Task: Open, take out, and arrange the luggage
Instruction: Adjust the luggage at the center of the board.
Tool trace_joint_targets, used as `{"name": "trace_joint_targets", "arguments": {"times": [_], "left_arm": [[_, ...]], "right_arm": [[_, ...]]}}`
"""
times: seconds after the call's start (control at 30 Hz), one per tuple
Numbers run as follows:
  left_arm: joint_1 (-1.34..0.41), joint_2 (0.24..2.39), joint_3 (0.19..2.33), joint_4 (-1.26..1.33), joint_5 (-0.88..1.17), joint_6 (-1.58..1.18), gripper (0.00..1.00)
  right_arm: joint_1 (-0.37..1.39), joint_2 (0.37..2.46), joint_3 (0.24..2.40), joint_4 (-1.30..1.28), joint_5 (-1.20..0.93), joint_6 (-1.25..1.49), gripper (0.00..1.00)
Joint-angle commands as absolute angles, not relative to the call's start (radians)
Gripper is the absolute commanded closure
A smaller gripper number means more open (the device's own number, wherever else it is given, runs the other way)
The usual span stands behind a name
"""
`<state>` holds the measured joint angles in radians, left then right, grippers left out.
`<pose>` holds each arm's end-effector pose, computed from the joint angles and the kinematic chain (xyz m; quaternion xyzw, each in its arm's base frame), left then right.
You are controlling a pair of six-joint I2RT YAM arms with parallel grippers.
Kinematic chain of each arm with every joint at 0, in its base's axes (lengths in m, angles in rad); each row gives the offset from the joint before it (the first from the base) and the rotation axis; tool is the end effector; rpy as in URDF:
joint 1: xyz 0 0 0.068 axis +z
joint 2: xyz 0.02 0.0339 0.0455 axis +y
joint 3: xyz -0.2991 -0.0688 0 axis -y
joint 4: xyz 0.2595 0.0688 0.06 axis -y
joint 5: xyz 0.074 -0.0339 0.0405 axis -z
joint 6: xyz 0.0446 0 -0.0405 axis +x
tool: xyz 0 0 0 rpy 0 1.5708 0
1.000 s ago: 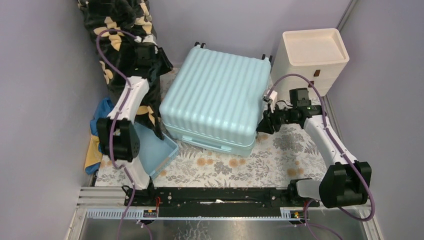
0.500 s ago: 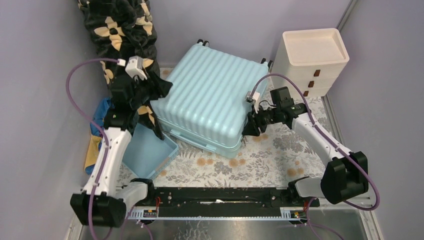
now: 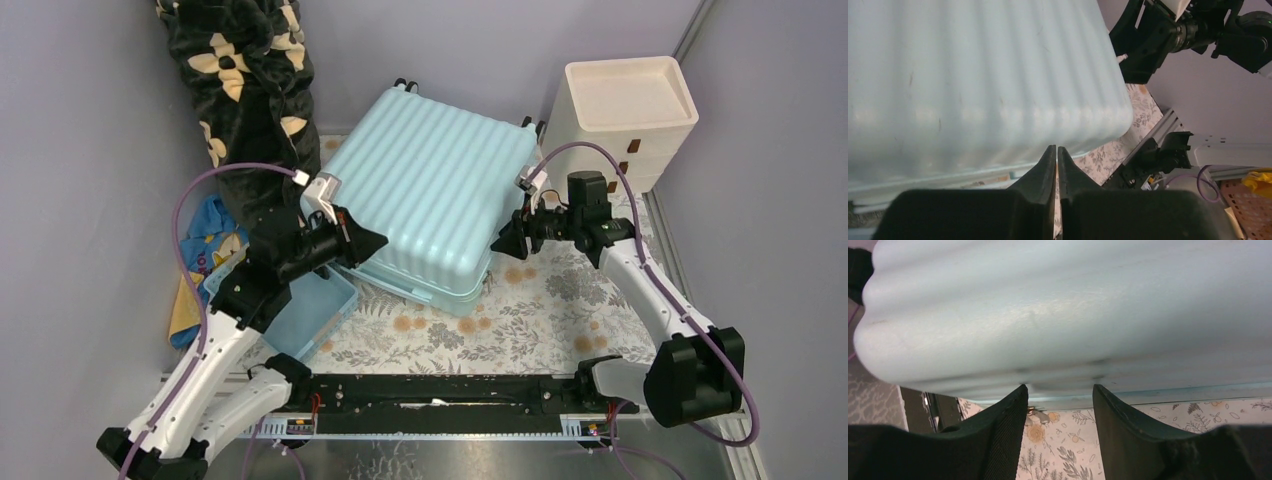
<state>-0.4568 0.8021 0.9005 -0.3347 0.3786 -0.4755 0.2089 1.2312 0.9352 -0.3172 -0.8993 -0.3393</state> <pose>0.1513 -0.0927 0.3867 0.1092 0.7726 -0.4052 0.4765 0.2562 0.0900 0.3187 -0.4091 0.7153 0.3579 0.4392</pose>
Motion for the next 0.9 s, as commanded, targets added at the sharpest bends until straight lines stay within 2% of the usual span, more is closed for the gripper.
{"name": "trace_joint_targets", "arguments": {"times": [0.0, 0.13, 0.23, 0.43, 0.63, 0.87], "left_arm": [[-0.494, 0.797, 0.923, -0.510, 0.337, -0.452, 0.93], [-0.516, 0.825, 0.893, -0.599, 0.281, -0.466, 0.94], [-0.518, 0.879, 0.855, -0.637, 0.143, -0.466, 0.92], [-0.517, 1.049, 0.887, -0.473, -0.056, -0.456, 0.91], [-0.516, 1.231, 1.004, -0.324, -0.025, -0.447, 0.91], [-0.506, 1.368, 1.099, -0.235, -0.029, -0.453, 0.90]], "right_arm": [[0.209, 1.268, 0.919, -0.089, -0.876, -0.155, 0.43], [0.209, 1.327, 0.959, -0.020, -0.843, -0.066, 0.46], [0.209, 1.371, 1.028, -0.057, -0.831, -0.066, 0.47], [0.209, 1.391, 1.087, -0.118, -0.816, -0.097, 0.46], [0.171, 1.290, 0.983, -0.126, -0.850, -0.146, 0.44], [-0.017, 1.206, 0.951, -0.194, -0.951, -0.204, 0.43]]}}
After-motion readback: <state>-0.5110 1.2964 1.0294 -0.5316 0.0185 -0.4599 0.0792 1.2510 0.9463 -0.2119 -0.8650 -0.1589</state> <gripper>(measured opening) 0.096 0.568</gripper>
